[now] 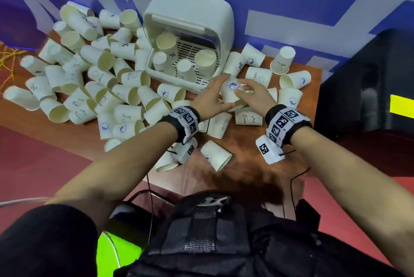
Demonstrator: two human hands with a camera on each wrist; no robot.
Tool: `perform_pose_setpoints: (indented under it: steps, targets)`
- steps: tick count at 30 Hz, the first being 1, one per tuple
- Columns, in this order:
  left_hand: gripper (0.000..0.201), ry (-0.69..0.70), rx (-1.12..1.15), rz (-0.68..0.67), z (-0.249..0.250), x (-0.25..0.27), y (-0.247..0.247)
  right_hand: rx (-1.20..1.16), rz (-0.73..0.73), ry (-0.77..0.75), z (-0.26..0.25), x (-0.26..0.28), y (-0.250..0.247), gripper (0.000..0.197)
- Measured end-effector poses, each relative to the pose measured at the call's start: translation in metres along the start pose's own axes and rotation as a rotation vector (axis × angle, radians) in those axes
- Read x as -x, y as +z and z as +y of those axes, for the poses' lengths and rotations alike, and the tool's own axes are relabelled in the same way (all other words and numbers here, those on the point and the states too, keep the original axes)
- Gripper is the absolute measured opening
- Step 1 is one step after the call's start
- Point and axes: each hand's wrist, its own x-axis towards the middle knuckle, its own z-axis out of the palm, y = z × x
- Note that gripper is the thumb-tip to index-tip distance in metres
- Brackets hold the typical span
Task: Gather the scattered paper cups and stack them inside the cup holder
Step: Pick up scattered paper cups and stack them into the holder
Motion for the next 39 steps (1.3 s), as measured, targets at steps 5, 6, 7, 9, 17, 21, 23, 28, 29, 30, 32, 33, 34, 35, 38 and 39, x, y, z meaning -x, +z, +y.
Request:
perform_pose_setpoints:
  steps: [5, 6, 7, 9, 17, 21, 23, 28, 29, 30, 32, 33, 34, 35, 38, 39]
  targets:
    - [0.074, 0.016, 0.016, 0.059, -0.029, -0.002, -0.040, -0.019, 0.048, -0.062, -0.026, -0.018, 0.033, 0.035]
    - [0.074, 0.013, 0.008, 0.068, -0.034, -0.003, -0.048, -0.029, 0.058, -0.063, -0.031, -0.023, 0.038, 0.035]
    - [0.073, 0.013, 0.005, 0.078, -0.039, -0.005, -0.056, -0.037, 0.063, -0.060, -0.036, -0.027, 0.043, 0.034]
    - [0.072, 0.020, 0.011, 0.090, -0.048, -0.012, -0.070, -0.038, 0.076, -0.067, -0.046, -0.037, 0.051, 0.031]
    - [0.063, 0.032, 0.028, 0.037, -0.073, -0.048, -0.104, -0.058, 0.185, -0.074, -0.062, -0.073, 0.068, 0.031]
    - [0.050, 0.057, 0.058, 0.030, -0.079, -0.063, -0.113, -0.073, 0.217, -0.070, -0.062, -0.082, 0.072, 0.031]
    - [0.044, 0.091, 0.047, 0.027, -0.082, -0.068, -0.115, -0.044, 0.226, -0.072, -0.062, -0.086, 0.074, 0.033]
    - [0.043, 0.061, 0.005, 0.003, -0.093, -0.079, -0.114, -0.022, 0.237, -0.065, -0.060, -0.095, 0.082, 0.035]
    - [0.043, 0.045, -0.002, -0.003, -0.096, -0.081, -0.113, -0.007, 0.240, -0.063, -0.059, -0.097, 0.083, 0.035]
    - [0.043, 0.027, -0.005, -0.013, -0.098, -0.083, -0.113, 0.012, 0.245, -0.059, -0.057, -0.099, 0.084, 0.036]
    - [0.042, 0.005, 0.006, -0.036, -0.100, -0.086, -0.114, 0.048, 0.261, -0.051, -0.056, -0.103, 0.084, 0.034]
    - [0.042, -0.004, 0.018, -0.038, -0.101, -0.087, -0.114, 0.054, 0.275, -0.040, -0.056, -0.104, 0.084, 0.033]
    - [0.042, -0.014, 0.031, -0.033, -0.103, -0.089, -0.115, 0.047, 0.291, -0.022, -0.056, -0.106, 0.083, 0.033]
    - [0.042, -0.021, 0.041, -0.022, -0.105, -0.090, -0.115, 0.030, 0.307, -0.002, -0.055, -0.108, 0.083, 0.032]
    - [0.039, -0.030, 0.054, -0.024, -0.107, -0.093, -0.117, -0.029, 0.318, 0.050, -0.054, -0.112, 0.084, 0.032]
    - [0.038, -0.037, 0.074, -0.035, -0.107, -0.095, -0.117, -0.040, 0.314, 0.059, -0.054, -0.113, 0.085, 0.033]
